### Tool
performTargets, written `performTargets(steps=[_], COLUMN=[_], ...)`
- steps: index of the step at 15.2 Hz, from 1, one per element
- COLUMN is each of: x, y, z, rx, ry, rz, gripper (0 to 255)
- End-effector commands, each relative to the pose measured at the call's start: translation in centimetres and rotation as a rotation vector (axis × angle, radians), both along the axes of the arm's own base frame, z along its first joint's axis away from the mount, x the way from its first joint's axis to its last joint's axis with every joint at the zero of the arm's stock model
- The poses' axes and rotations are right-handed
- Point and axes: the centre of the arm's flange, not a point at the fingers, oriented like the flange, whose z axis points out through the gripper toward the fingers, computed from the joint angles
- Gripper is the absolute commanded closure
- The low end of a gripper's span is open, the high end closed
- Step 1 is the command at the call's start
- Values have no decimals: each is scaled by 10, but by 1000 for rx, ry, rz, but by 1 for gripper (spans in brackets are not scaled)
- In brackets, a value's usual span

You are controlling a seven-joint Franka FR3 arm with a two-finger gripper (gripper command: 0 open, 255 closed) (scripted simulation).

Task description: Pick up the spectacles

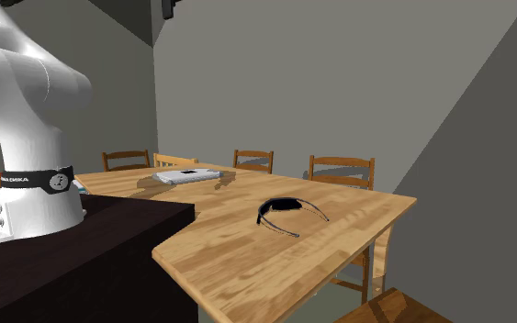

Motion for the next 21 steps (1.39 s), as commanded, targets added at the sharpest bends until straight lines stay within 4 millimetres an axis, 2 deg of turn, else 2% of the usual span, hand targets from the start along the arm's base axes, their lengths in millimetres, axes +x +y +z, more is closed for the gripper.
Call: performTargets(steps=[1, 21], x=[0, 113], y=[0, 162], z=[0, -175], rx=[0, 33], ry=[0, 45], rz=[0, -40], gripper=[0, 0])
